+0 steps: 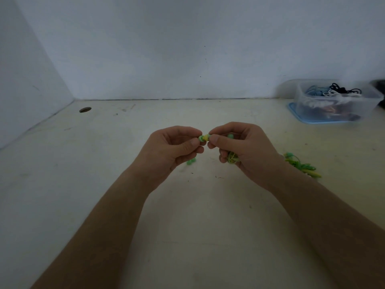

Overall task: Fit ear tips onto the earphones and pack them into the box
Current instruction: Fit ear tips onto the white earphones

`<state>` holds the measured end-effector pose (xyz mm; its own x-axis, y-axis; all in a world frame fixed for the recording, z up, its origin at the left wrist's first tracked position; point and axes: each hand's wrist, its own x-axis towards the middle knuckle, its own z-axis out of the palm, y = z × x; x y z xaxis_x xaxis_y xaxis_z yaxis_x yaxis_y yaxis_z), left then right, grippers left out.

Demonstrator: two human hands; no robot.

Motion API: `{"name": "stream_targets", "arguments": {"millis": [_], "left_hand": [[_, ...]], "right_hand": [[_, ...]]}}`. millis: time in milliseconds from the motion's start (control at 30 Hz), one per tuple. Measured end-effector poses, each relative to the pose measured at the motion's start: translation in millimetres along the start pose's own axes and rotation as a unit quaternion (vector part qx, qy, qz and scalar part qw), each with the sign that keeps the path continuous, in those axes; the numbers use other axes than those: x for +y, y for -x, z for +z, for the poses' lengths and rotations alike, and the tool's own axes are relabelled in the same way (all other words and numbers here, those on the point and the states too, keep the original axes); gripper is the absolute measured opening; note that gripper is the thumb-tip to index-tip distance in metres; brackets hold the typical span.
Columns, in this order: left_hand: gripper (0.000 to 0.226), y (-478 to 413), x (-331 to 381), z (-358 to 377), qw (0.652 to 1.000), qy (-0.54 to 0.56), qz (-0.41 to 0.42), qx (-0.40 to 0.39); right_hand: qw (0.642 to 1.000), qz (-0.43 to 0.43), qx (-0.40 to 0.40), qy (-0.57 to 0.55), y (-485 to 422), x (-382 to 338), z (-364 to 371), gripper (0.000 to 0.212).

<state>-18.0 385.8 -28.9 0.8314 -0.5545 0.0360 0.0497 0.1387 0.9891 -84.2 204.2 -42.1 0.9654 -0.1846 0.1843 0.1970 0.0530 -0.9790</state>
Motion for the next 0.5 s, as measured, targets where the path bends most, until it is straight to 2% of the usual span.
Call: {"name": "stream_targets", "arguments": {"millis": [500], "left_hand": [[0.020,1.1,-0.1,-0.5,1.000,-0.007,-0.012,-0.010]], "right_hand": [[0.999,0.013,-0.050,-0.008,0.7,-3.5,-3.6,0.007]]}}
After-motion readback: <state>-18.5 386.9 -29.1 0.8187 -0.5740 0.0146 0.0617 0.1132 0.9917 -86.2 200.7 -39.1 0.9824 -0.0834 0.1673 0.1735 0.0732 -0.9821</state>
